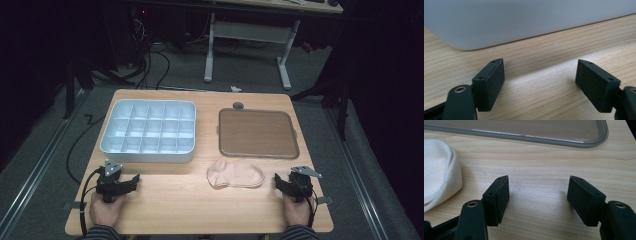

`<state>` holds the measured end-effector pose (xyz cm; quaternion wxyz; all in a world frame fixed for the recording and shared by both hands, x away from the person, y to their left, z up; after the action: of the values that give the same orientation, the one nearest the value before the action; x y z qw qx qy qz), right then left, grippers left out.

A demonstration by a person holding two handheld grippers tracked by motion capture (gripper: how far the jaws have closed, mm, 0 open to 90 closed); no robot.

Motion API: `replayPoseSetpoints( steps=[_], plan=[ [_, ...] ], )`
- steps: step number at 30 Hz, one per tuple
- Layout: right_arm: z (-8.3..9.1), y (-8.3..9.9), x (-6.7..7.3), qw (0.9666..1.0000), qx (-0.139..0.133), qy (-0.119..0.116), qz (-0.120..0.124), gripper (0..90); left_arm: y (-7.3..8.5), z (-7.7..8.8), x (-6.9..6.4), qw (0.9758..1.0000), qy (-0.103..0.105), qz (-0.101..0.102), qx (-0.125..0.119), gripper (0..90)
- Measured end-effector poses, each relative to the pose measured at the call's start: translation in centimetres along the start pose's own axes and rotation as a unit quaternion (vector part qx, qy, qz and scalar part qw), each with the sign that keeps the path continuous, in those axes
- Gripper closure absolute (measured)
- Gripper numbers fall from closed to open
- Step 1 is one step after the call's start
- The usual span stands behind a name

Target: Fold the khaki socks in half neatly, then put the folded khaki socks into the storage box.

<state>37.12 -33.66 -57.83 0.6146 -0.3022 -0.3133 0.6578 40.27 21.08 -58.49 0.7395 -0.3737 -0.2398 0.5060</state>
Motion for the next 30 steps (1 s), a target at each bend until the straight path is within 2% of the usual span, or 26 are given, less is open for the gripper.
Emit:
replayPoseSetpoints(
  steps=[18, 22, 24, 30],
  plan=[
    [-0.08, -0.06, 0.04, 1.0, -0.002, -0.004, 0.003, 33.4, 0.0, 0.07, 0.09, 1.0, -0.001, 0.004, -0.001, 25.4],
    [-0.1, -0.09, 0.01, 1.0, -0.002, -0.005, 0.001, 33.9, 0.06, 0.17, 0.2, 0.9999, -0.007, 0.012, -0.003, 26.0],
    [-0.11, -0.12, -0.07, 1.0, -0.003, -0.007, -0.001, 34.2, 0.07, 0.12, 0.07, 0.9999, -0.012, 0.004, 0.0, 26.0],
    [-0.14, -0.11, 0.08, 1.0, -0.001, -0.001, 0.001, 33.8, 0.04, 0.08, 0.08, 0.9999, -0.011, 0.004, 0.001, 25.5]
  ],
)
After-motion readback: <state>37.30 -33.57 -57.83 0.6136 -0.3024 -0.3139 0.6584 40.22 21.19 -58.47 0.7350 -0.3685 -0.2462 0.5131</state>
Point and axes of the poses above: each handheld gripper's, and its own axes: z roughly backward along the jaws, y roughly out of its underside, x roughly to its left, the point moved 7 cm from there along -z, roughly forward along the jaws, and after that the axes turned 5 degrees about -x, right-handed, at the moved point
